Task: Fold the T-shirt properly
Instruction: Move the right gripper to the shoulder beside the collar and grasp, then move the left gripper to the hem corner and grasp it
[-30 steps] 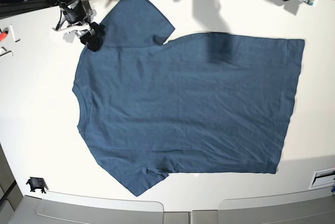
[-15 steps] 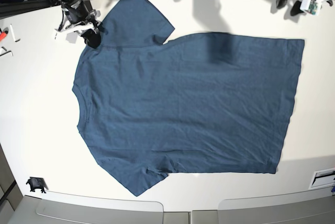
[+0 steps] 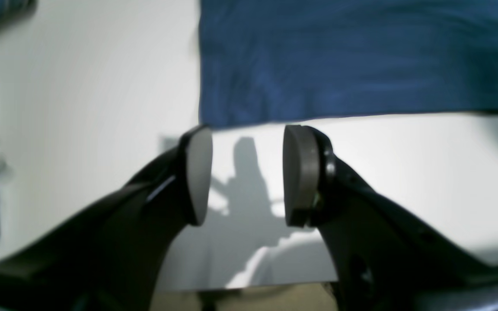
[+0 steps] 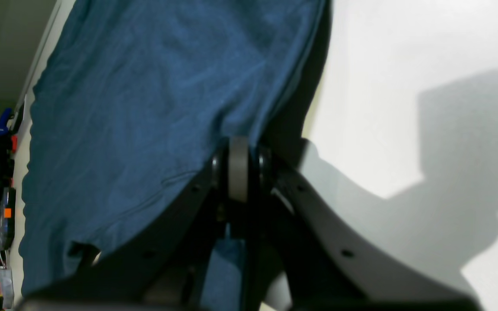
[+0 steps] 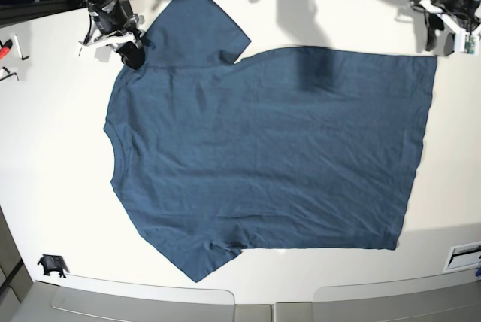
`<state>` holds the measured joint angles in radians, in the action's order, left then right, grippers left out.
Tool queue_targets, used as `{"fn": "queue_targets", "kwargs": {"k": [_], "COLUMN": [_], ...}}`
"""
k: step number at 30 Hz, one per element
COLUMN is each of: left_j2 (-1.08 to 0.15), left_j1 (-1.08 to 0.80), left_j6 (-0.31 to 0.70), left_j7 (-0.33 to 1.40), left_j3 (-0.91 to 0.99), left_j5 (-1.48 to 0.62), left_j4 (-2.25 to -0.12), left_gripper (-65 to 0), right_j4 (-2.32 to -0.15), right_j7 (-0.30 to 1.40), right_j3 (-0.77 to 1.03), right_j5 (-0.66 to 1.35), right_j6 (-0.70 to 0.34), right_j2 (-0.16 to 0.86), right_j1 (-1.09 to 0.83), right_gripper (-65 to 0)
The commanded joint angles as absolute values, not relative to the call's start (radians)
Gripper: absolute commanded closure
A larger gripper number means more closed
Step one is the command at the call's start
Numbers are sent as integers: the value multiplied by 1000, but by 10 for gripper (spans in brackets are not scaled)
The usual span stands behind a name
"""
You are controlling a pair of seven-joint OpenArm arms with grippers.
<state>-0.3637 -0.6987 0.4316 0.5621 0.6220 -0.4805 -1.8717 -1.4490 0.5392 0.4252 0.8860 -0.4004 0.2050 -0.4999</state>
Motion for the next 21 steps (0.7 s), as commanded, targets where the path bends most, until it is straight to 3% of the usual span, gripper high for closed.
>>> {"fn": "queue_targets", "kwargs": {"k": [1,5,9,21], "left_j2": [-388,-434,-457,-463], "left_j1": [-683,-605,-548,-426], "left_j6": [433,434,461,486], "left_j7": [547,603,641,735], "left_j3": [630,630,630,630], "left_j5": [-514,-687,-811,-945], "left_j4": [-1825,-1585,-1434,-1335], "left_gripper": [-248,-253,-324,-331], "right_j4": [-1445,-1445,-1445,-1445], "right_j7": [562,563,565,566], "right_j3": [425,425,425,425], "right_j5": [889,889,889,889], "right_j6": [-378,-378,-379,-379], "right_j2": [208,208,208,207], "right_j1": [-513,-513,-513,-513], "right_gripper": [0,0,0,0]}}
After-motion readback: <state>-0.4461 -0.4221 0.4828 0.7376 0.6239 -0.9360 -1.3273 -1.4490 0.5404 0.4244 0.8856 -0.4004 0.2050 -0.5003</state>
